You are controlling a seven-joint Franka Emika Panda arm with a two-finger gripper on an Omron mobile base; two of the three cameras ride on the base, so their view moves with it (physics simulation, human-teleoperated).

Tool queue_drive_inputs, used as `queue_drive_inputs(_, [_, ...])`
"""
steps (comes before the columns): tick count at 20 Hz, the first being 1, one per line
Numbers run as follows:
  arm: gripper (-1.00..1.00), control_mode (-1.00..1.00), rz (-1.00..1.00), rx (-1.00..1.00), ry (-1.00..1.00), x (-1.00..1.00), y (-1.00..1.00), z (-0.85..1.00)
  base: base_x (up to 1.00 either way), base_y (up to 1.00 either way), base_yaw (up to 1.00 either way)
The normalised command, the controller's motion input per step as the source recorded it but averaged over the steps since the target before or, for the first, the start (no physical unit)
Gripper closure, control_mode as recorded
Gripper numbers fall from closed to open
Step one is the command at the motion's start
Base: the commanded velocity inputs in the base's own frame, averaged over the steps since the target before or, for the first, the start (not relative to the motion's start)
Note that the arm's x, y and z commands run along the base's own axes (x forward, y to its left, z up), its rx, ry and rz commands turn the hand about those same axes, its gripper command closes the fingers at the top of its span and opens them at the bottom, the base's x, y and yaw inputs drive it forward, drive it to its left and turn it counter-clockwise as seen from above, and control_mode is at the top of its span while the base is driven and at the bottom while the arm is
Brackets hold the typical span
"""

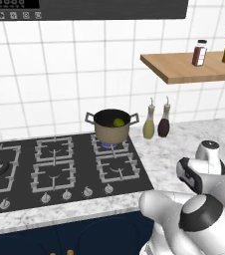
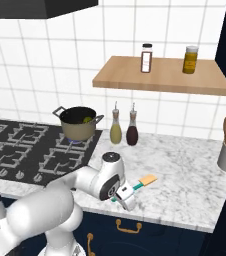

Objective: Put the lime and bell pepper in the pot. Retrieve the spatula and lightly stir the vegetables in the pot.

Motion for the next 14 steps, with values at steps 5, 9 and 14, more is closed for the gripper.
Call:
queue_drive_inputs(5, [-1.00,-1.00,0.00,0.00,0.00,0.27,-0.11,-0.08,0.00,0.00,0.00])
queue_drive_inputs(9, [-1.00,-1.00,0.00,0.01,0.01,0.24,-0.01,-0.23,0.00,0.00,0.00])
queue_drive_inputs(14, [-1.00,-1.00,-0.10,0.07,0.03,0.01,0.05,-0.48,0.00,0.00,0.00])
